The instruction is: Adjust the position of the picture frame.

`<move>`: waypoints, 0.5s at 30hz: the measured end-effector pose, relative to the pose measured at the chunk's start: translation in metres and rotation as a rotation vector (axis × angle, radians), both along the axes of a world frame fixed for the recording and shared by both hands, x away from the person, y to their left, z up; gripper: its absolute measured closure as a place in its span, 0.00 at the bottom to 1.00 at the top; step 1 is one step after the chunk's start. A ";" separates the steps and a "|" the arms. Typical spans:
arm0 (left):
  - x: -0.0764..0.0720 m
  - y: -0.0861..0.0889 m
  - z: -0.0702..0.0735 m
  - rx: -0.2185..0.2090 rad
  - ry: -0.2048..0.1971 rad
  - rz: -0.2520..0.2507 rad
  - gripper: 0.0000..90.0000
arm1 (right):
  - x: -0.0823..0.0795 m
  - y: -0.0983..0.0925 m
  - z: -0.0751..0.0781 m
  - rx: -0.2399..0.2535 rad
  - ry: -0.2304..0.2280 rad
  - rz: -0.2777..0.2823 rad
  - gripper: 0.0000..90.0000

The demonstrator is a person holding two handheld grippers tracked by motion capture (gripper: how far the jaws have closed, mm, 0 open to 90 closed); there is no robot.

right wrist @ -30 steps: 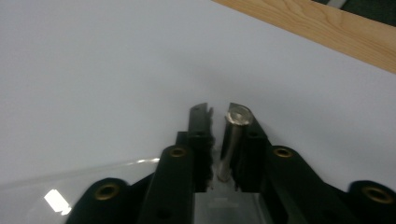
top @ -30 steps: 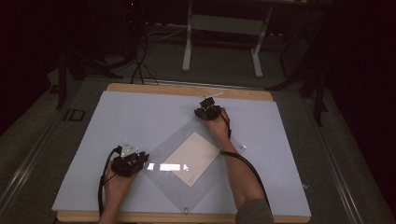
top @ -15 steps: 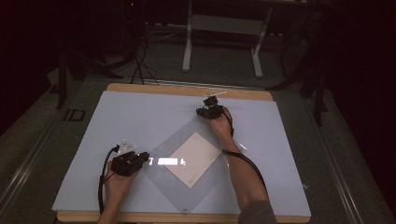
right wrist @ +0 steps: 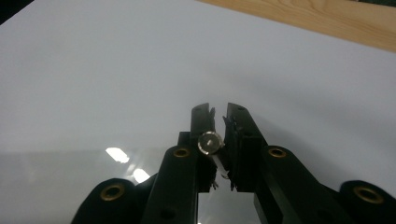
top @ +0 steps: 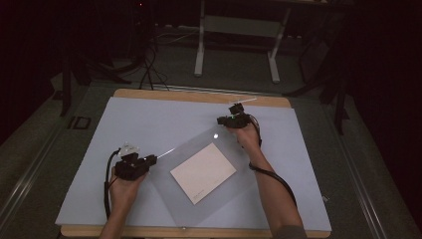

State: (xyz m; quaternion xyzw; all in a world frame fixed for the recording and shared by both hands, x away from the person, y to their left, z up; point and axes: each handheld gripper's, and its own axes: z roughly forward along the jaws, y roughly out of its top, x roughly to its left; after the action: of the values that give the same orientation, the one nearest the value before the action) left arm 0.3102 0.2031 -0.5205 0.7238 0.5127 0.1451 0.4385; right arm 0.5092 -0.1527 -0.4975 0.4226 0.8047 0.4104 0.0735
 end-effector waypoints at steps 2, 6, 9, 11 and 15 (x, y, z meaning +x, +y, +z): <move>0.008 -0.001 0.002 0.004 -0.002 -0.013 0.91 | -0.006 -0.010 0.003 0.000 0.002 -0.004 0.91; 0.025 -0.005 0.014 0.029 -0.014 -0.029 0.92 | -0.019 -0.031 0.008 0.063 0.012 -0.060 0.90; 0.041 -0.006 0.023 0.044 -0.011 -0.040 0.91 | -0.031 -0.046 0.009 0.087 0.019 -0.085 0.90; 0.055 -0.007 0.027 0.043 0.000 -0.050 0.92 | -0.040 -0.054 0.009 0.092 0.022 -0.099 0.90; 0.083 -0.007 0.031 0.050 0.019 -0.062 0.92 | -0.056 -0.064 0.008 0.101 0.031 -0.133 0.90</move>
State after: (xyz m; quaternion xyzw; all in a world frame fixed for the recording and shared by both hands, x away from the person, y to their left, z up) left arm 0.3931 0.1959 -0.4896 0.7514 0.4903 0.1369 0.4197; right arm 0.4535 -0.2170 -0.4896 0.4843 0.7543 0.4381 0.0669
